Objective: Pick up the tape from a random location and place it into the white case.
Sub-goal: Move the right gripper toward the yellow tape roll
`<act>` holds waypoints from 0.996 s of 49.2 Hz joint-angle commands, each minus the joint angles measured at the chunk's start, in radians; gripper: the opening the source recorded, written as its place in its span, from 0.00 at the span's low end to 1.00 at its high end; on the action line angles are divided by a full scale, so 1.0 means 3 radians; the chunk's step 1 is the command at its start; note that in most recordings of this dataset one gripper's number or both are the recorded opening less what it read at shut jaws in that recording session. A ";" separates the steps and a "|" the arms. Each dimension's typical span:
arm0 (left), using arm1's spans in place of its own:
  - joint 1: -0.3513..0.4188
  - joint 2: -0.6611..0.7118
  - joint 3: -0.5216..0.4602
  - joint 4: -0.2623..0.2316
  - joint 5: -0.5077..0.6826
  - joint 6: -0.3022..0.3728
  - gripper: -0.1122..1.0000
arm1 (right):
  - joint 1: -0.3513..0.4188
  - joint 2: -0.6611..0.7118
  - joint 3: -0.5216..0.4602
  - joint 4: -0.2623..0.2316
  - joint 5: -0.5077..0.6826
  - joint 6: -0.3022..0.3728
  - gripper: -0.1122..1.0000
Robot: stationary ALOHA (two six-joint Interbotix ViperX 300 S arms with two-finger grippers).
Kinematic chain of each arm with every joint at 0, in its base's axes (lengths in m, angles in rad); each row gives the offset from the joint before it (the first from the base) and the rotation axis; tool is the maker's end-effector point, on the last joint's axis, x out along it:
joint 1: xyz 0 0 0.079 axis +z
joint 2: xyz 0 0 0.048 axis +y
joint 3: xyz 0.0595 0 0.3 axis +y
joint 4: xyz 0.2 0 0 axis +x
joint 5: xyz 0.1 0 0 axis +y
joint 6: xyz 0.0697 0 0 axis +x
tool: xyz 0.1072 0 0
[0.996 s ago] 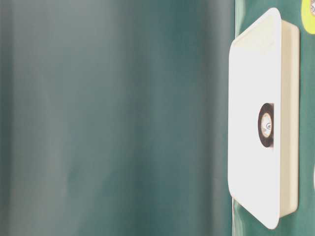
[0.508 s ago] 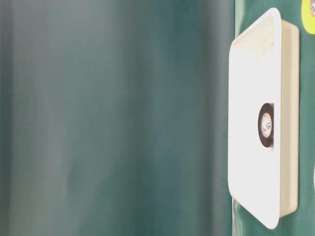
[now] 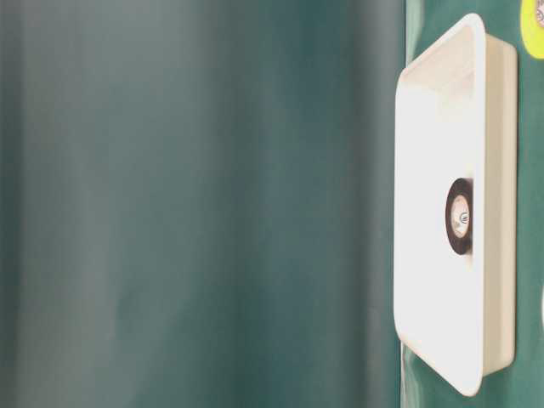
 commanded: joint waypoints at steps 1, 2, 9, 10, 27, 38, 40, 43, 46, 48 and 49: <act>0.0005 0.0020 -0.0046 -0.0005 0.0010 0.0000 0.94 | 0.0026 0.0020 -0.0097 0.0005 0.0010 0.0005 0.90; 0.0005 0.0020 -0.0046 -0.0005 0.0015 0.0000 0.94 | 0.0026 0.0026 -0.0097 0.0010 0.0020 0.0005 0.90; 0.0005 0.0020 -0.0046 -0.0005 0.0026 0.0000 0.94 | 0.0026 0.0015 -0.0107 0.0005 0.0077 0.0000 0.90; 0.0005 0.0020 -0.0046 -0.0005 0.0031 0.0000 0.94 | 0.0026 0.0010 -0.0112 0.0005 0.0082 0.0000 0.90; 0.0005 0.0020 -0.0046 -0.0005 0.0031 0.0000 0.94 | 0.0026 0.0015 -0.0118 0.0010 0.0077 0.0000 0.90; 0.0005 0.0015 -0.0051 -0.0005 0.0031 0.0000 0.94 | 0.0026 0.0159 -0.0159 0.0005 -0.0077 0.0010 0.90; 0.0005 0.0020 -0.0051 -0.0005 0.0031 -0.0005 0.94 | 0.0026 0.0210 -0.0179 0.0005 -0.0118 0.0015 0.90; 0.0005 0.0020 -0.0056 -0.0005 0.0015 0.0000 0.94 | 0.0026 0.0317 -0.0220 0.0005 -0.0184 0.0026 0.90; 0.0005 0.0020 -0.0051 -0.0005 0.0010 -0.0005 0.94 | 0.0026 0.0424 -0.0281 0.0005 -0.0235 0.0031 0.90; 0.0005 0.0020 -0.0056 -0.0005 0.0010 -0.0005 0.94 | 0.0026 0.0516 -0.0332 0.0005 -0.0261 0.0036 0.90; 0.0005 0.0020 -0.0056 -0.0005 0.0010 -0.0005 0.94 | 0.0026 0.0562 -0.0353 0.0005 -0.0276 0.0031 0.90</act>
